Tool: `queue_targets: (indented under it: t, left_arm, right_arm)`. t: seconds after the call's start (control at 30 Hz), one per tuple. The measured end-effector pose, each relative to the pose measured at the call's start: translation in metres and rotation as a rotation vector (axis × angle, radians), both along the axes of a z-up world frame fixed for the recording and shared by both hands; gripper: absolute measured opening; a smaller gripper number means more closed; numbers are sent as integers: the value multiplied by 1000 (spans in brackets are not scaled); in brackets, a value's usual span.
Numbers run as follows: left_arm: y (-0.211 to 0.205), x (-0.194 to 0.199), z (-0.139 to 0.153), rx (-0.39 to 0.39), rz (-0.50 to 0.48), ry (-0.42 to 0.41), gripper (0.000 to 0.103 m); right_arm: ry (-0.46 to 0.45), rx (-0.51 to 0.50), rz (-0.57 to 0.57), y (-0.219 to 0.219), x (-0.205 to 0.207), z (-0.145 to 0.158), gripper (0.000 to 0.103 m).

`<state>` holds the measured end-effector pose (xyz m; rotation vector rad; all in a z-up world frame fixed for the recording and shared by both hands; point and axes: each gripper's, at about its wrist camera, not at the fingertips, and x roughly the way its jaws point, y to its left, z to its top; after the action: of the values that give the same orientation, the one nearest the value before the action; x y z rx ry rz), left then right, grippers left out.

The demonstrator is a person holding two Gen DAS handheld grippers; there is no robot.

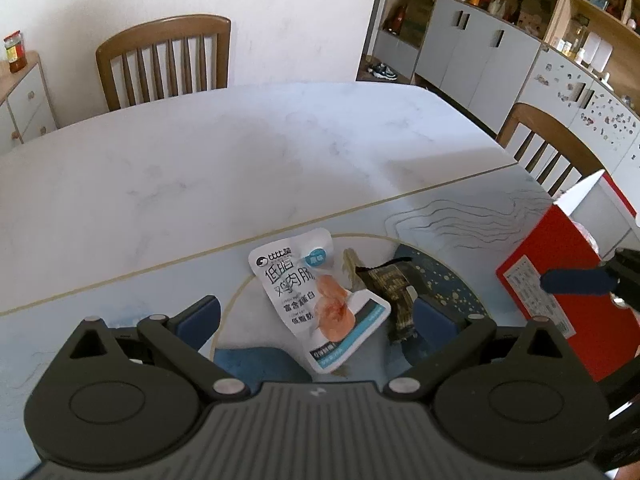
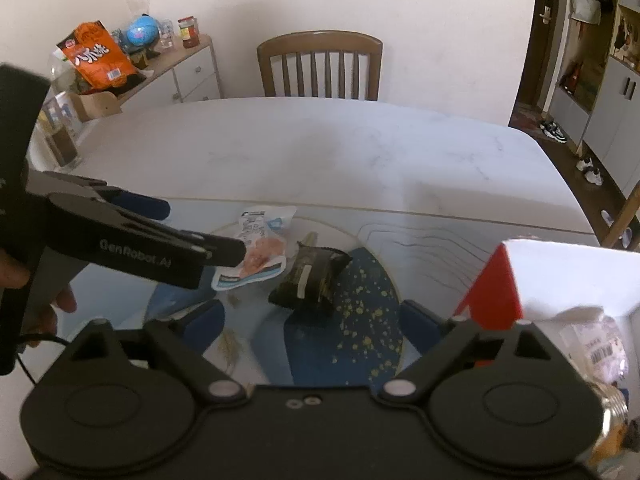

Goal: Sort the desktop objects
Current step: 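Move left tool to white sausage pouch while right tool moves to dark snack bar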

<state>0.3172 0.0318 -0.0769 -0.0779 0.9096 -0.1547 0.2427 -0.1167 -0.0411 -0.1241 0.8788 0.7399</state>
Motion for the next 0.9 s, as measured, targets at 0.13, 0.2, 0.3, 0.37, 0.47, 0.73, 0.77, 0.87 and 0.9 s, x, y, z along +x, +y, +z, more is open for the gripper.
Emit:
queue_targets:
  t: [0.13, 0.2, 0.3, 0.37, 0.47, 0.73, 0.77, 0.87, 0.9]
  left_arm:
    - [1, 14, -8, -3, 7, 24, 103]
    - [2, 23, -14, -4, 13, 41, 103]
    - [4, 34, -21, 0, 22, 61, 103]
    - [4, 40, -25, 8, 23, 71, 103]
    - [2, 47, -30, 29, 20, 73, 103]
    - [-4, 64, -43, 66, 12, 96, 103]
    - [-5, 65, -45, 72, 10, 98, 103]
    - [-7, 68, -49, 89, 5, 101, 103]
    - [-8, 68, -51, 93, 5, 104, 103]
  right_arm:
    - [12, -13, -3, 10, 7, -12, 90]
    - [20, -18, -6, 14, 11, -18, 89]
    - [27, -24, -12, 20, 16, -25, 89]
    - [31, -33, -11, 25, 20, -29, 86]
    - [34, -44, -2, 32, 23, -36, 84]
    - [44, -58, 0, 44, 32, -49, 81]
    - [47, -58, -1, 45, 33, -50, 80]
    - [26, -74, 5, 50, 34, -53, 79]
    - [15, -85, 11, 52, 33, -54, 78]
